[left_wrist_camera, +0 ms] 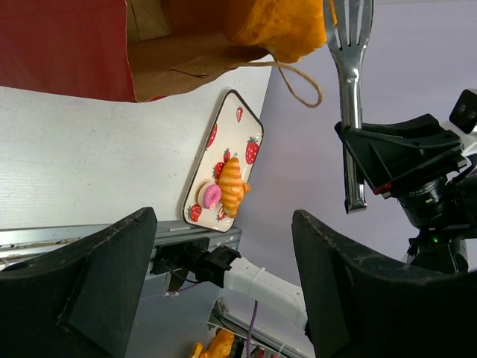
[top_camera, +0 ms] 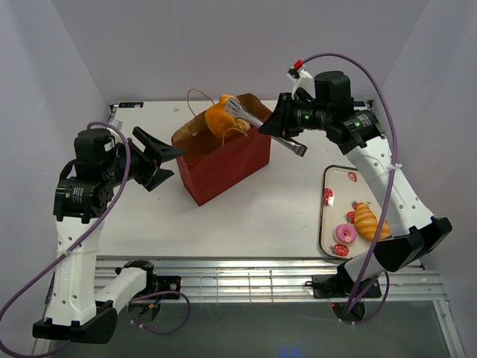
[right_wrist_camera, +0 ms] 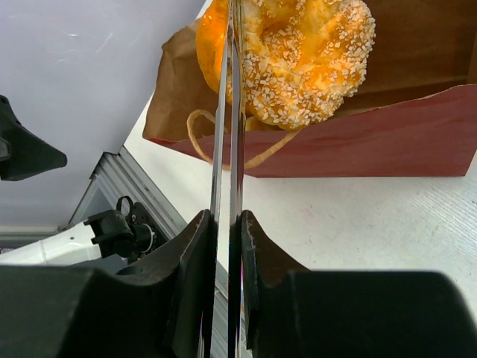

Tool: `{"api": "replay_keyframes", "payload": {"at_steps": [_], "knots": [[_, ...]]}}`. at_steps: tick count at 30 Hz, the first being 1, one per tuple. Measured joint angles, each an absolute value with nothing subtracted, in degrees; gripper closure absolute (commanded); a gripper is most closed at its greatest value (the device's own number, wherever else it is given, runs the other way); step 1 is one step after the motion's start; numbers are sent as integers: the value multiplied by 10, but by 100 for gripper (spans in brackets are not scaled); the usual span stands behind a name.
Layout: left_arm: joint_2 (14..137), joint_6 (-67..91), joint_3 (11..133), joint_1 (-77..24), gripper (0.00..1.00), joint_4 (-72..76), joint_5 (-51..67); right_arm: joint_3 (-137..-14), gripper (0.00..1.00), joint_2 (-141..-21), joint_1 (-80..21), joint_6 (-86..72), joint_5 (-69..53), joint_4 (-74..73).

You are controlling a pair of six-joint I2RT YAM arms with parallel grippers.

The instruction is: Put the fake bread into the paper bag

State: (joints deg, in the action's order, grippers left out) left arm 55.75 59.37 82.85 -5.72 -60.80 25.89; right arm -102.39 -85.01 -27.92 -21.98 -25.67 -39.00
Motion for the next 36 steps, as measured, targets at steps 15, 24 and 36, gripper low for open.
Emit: {"api": "replay_keyframes", "payload": {"at_steps": [15,24,36], "knots": [[558,588,828,-57,17,-608,259,-1030,56,-883,-282,-187,-232,-440],[568,575,828,-57,17,-608,261,-1042,53,-885,-283,-186,-226,-449],[581,552,829,-57,17,-608,264,-1102,53,-895,-283,-185,-199,-481]]}}
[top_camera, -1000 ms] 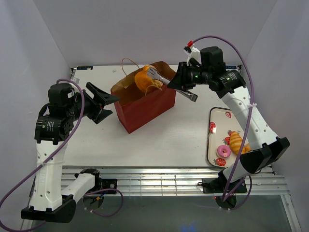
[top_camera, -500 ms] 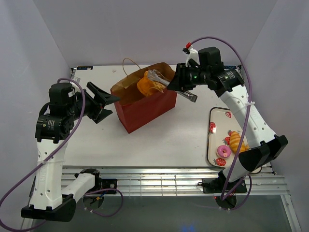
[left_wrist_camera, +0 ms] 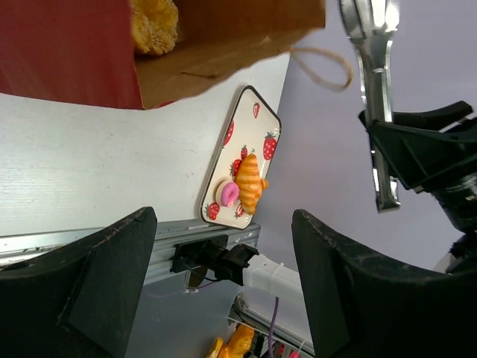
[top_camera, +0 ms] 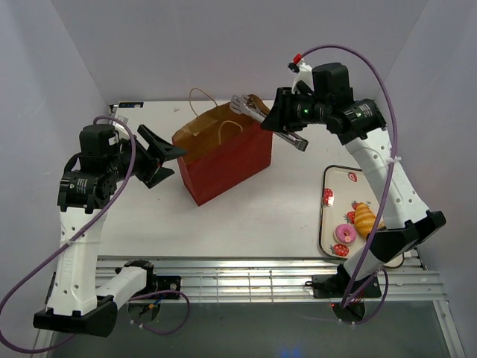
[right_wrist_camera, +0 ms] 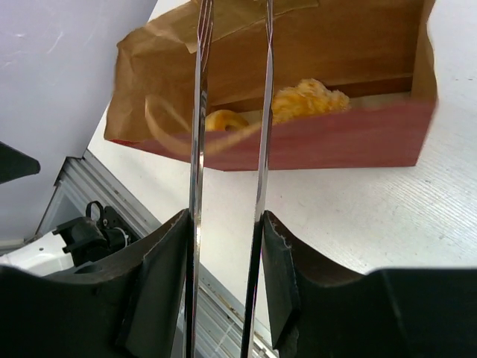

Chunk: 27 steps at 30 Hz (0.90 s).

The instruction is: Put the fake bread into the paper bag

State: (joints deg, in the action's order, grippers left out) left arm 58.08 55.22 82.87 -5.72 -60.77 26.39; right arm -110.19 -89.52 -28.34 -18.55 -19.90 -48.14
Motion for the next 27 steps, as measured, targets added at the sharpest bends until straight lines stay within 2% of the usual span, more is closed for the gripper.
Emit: {"api": "replay_keyframes", "payload": {"at_steps": [5,11,20,27], "knots": [[599,530,846,-57,17,-608,260,-1160,54,-889,-284,-189,-156,-519],[605,509,851,-57,17,-609,261,-1153,54,-837,-285,-203,-88,-566],[686,483,907,-57,17,-617,293,-995,55,-686,-264,-230,62,-635],[764,449,988,-57,17,-637,326,-886,55,-656,-235,-261,156,-698]]}}
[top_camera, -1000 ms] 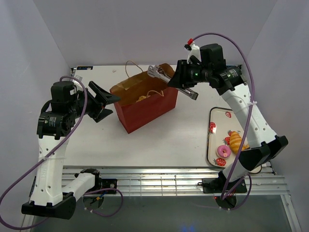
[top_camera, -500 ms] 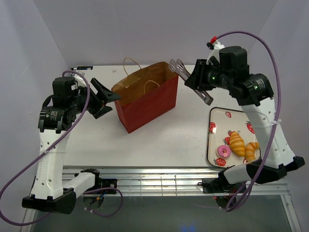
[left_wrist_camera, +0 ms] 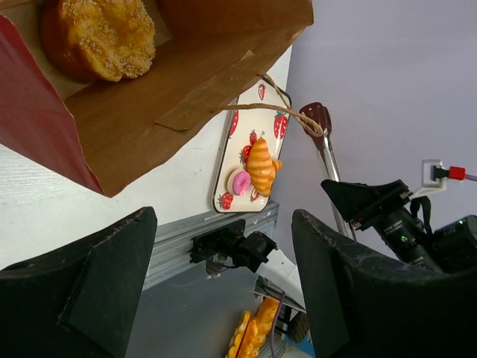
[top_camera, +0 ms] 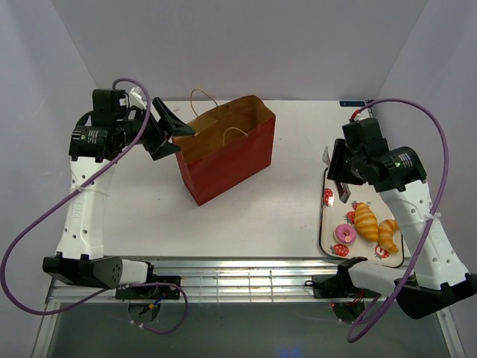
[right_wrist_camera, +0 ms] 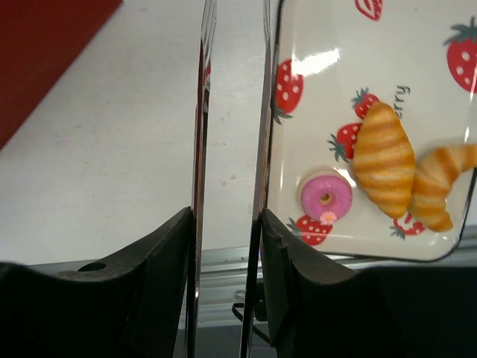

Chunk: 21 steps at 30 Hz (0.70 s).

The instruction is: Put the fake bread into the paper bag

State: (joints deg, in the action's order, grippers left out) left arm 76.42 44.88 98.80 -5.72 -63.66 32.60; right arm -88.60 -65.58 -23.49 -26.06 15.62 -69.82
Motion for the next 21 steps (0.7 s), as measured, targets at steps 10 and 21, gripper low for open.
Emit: {"api": "replay_keyframes", "payload": {"at_steps": [10,21], "knots": [[783,428,993,-57,17,-647,356,-776,51,-599,-183,-278,209,-744],[783,401,988,-57,16,-648,375,-695,49,-647,-134,-247,255,-740]]}}
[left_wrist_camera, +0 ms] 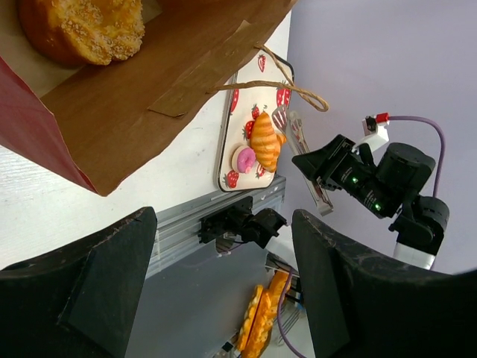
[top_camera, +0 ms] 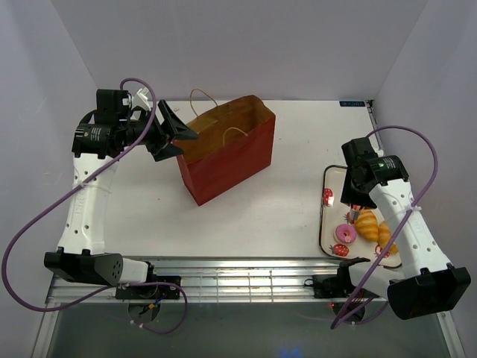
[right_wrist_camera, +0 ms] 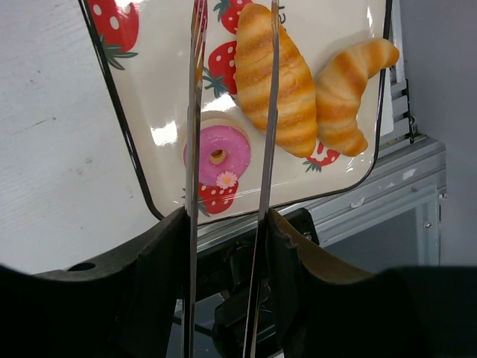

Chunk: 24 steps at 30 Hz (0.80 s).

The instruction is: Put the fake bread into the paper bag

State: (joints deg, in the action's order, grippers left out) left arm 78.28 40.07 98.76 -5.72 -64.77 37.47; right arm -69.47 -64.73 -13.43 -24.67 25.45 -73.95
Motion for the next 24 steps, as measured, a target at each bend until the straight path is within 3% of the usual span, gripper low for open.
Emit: {"api": "replay_keyframes", "payload": {"at_steps": [24], "knots": [[794,374,996,-48,16,-659,386,-676,46,-729,-52,-186,221,-701]]}}
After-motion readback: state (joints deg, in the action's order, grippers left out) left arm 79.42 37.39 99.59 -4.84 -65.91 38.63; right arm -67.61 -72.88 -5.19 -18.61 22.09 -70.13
